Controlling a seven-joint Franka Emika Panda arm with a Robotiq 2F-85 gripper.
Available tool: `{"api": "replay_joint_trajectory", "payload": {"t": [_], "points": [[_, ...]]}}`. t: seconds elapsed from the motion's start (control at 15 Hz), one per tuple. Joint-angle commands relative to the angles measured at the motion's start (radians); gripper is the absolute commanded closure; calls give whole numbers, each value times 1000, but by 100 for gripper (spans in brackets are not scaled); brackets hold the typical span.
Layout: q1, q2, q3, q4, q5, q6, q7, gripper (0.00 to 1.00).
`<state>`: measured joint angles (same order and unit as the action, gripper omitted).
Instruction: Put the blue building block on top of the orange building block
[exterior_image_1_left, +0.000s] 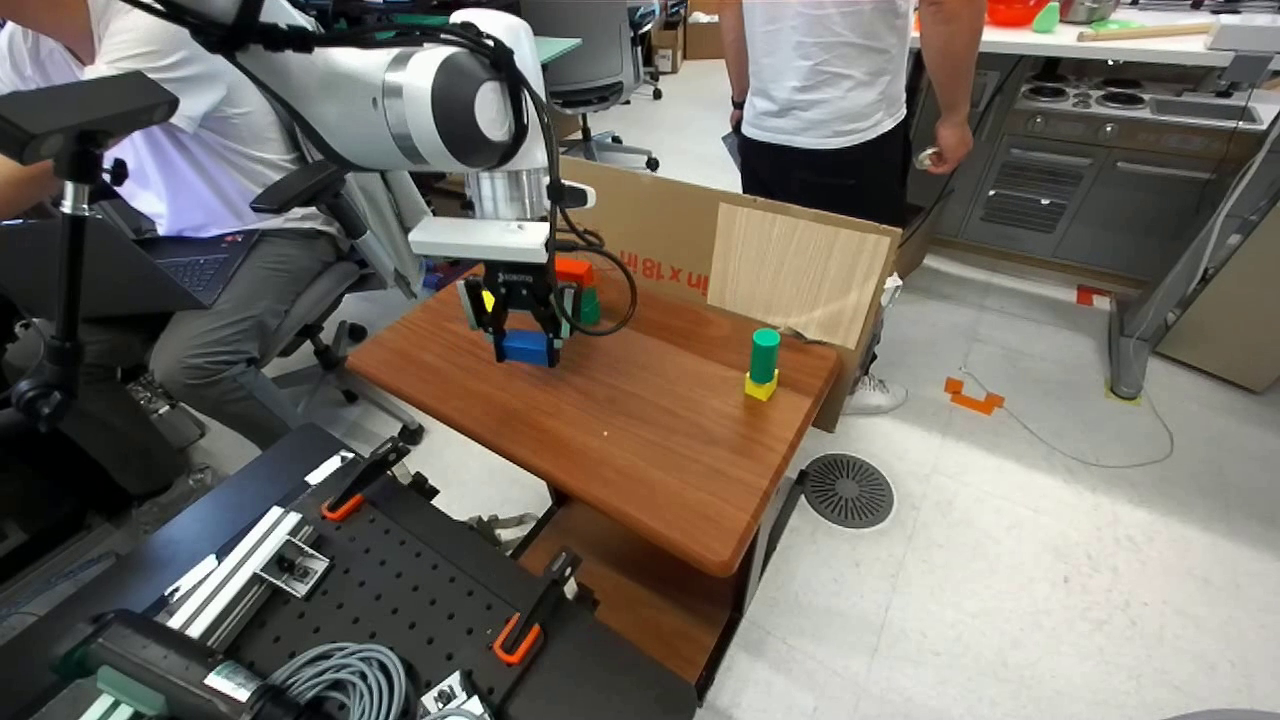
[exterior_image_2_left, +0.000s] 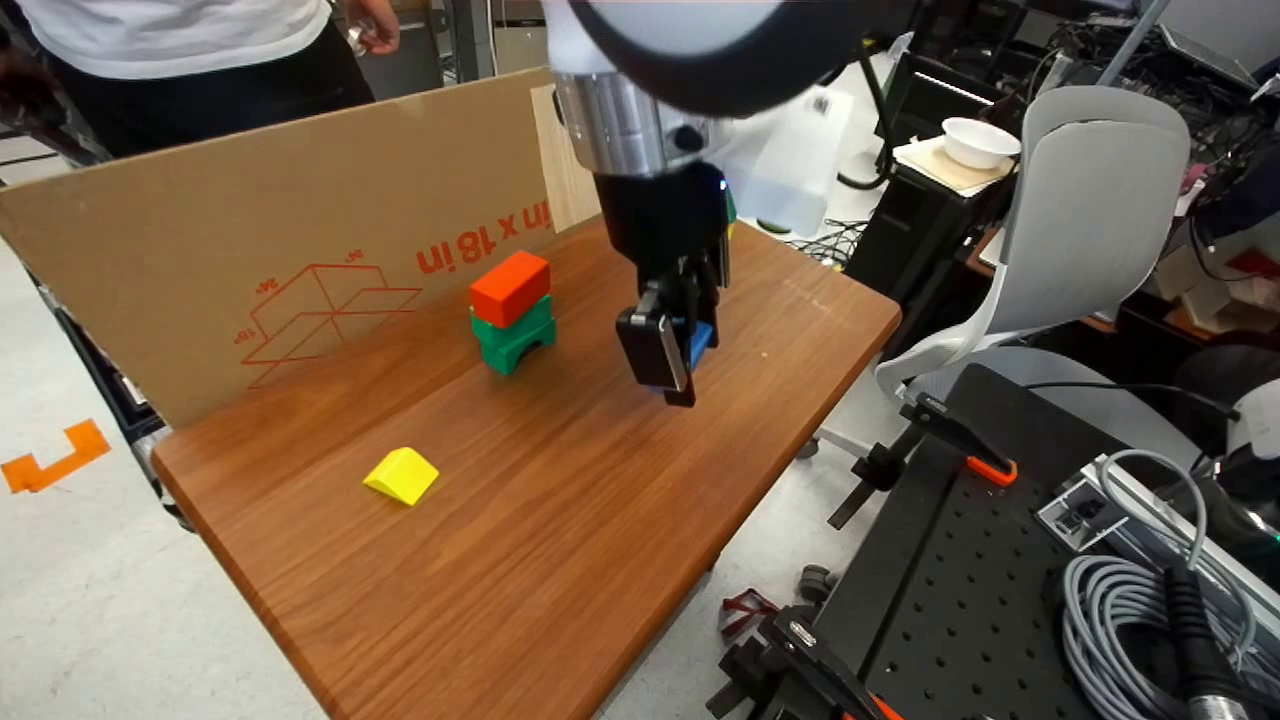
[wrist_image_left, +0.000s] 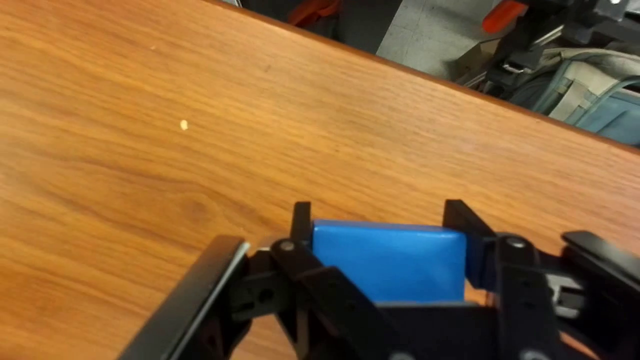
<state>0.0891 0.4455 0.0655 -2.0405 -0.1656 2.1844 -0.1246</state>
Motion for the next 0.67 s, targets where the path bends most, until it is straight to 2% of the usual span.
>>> {"api": "replay_joint_trajectory", "payload": {"t": [0.0, 0.6], "points": [[-6, -77, -7, 38, 30, -114, 53, 58], [-18, 2, -36, 272, 92, -302, 181, 58]]}}
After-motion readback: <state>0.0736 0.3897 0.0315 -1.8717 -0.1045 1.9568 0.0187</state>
